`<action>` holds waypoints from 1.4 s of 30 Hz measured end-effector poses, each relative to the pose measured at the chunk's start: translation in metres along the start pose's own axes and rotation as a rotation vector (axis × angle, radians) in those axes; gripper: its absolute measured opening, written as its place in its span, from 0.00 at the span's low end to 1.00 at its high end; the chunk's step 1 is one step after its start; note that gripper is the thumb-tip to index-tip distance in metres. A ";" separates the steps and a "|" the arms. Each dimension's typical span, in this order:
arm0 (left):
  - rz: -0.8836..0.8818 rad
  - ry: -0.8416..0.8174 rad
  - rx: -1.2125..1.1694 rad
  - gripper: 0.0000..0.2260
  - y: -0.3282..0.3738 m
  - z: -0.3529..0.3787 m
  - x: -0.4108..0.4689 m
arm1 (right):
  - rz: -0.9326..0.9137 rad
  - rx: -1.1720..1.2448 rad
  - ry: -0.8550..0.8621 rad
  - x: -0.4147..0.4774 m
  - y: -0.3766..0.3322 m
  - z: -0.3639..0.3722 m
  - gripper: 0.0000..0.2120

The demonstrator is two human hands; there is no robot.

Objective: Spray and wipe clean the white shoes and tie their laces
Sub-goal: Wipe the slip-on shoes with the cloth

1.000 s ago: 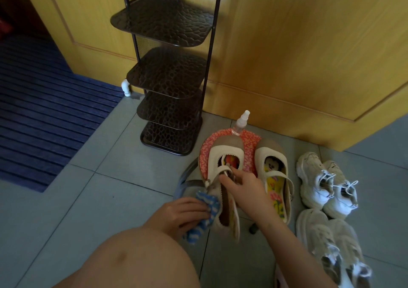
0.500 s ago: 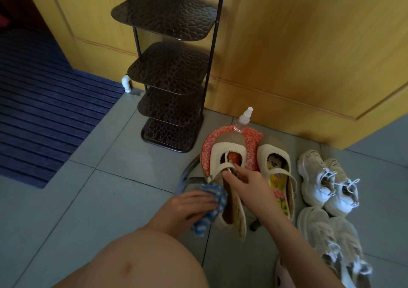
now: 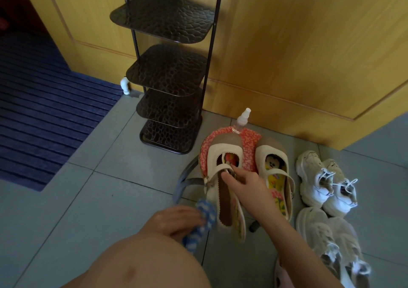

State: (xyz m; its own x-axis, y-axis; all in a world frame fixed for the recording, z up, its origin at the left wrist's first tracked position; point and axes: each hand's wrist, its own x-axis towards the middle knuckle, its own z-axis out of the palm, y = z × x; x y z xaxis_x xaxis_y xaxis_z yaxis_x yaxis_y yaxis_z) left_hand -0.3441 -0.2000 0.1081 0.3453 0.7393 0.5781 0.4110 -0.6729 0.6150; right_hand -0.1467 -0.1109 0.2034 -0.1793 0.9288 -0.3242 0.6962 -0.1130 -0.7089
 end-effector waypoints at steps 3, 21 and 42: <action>-0.123 0.126 0.016 0.09 0.005 -0.002 0.021 | -0.008 -0.015 0.024 -0.002 -0.004 0.000 0.21; -0.604 0.217 -0.122 0.18 0.029 -0.067 0.051 | 0.028 -0.013 0.055 0.000 -0.022 -0.004 0.16; -1.053 0.189 -0.452 0.08 0.130 -0.076 0.136 | -0.213 0.627 -0.066 -0.093 -0.037 -0.045 0.13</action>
State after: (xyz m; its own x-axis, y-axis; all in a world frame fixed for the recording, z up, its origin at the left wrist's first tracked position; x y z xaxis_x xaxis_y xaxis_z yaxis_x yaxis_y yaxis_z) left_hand -0.3080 -0.1889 0.3080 -0.1351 0.9487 -0.2859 0.0680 0.2968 0.9525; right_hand -0.1244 -0.1775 0.2876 -0.3243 0.9324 -0.1597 0.1078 -0.1313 -0.9855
